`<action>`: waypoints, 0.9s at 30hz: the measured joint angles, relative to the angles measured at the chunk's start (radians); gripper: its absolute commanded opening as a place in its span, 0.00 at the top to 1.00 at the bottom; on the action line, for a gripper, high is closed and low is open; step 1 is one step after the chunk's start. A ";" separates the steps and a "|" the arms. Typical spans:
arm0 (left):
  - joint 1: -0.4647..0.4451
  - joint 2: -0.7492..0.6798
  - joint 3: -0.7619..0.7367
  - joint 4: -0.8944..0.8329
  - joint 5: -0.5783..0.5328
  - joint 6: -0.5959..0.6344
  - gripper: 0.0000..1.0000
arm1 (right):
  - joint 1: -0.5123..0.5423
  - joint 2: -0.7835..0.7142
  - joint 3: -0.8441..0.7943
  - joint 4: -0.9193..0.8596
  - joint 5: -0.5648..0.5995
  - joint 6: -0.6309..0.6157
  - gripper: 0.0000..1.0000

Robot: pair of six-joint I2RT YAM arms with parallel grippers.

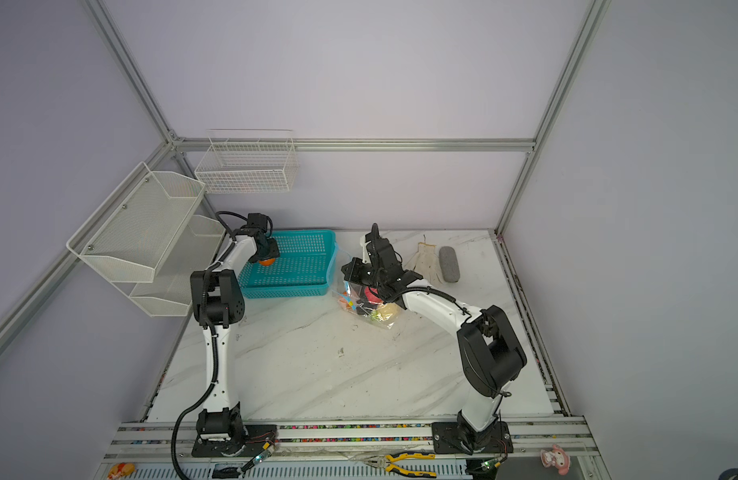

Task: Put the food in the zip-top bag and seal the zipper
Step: 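Lower the left gripper and close it on the orange, then lift and carry the orange with the left gripper to the bag mouth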

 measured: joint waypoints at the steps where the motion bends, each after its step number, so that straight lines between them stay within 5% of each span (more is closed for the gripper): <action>1: 0.000 -0.008 -0.005 0.000 0.012 -0.004 0.39 | 0.000 0.000 0.000 0.000 0.000 0.000 1.00; 27: -0.156 -0.517 -0.503 0.043 0.177 -0.132 0.43 | 0.000 -0.024 -0.027 0.019 0.004 0.000 1.00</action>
